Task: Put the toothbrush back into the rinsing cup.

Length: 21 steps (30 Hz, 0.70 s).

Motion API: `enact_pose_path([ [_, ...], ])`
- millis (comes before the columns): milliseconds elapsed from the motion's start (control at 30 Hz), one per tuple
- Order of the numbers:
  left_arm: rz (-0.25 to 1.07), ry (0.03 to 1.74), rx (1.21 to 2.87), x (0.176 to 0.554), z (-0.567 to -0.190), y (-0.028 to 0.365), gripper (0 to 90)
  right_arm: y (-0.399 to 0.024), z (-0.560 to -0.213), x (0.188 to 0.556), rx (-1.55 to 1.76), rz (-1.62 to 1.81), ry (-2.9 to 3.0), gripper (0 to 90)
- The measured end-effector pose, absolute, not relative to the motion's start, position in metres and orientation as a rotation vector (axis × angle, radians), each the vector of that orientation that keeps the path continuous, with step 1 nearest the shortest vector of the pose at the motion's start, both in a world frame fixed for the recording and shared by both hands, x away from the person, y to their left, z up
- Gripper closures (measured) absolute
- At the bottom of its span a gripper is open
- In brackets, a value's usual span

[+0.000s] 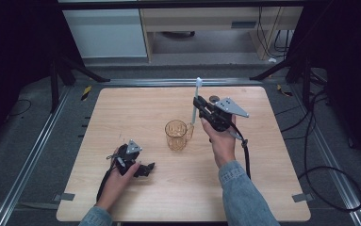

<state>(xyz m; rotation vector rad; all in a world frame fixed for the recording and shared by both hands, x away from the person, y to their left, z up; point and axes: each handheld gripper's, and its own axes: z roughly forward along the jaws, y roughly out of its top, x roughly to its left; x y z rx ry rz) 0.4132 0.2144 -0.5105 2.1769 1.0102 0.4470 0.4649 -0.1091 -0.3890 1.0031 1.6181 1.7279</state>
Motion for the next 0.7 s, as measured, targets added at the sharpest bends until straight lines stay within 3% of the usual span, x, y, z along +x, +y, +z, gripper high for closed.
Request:
enact_pose_path([
  [700,0.447,1.01,2.177,0.413,-0.511,0.214,0.0,-0.102,-0.41,0.47,1.012,1.769,1.6,79.1],
])
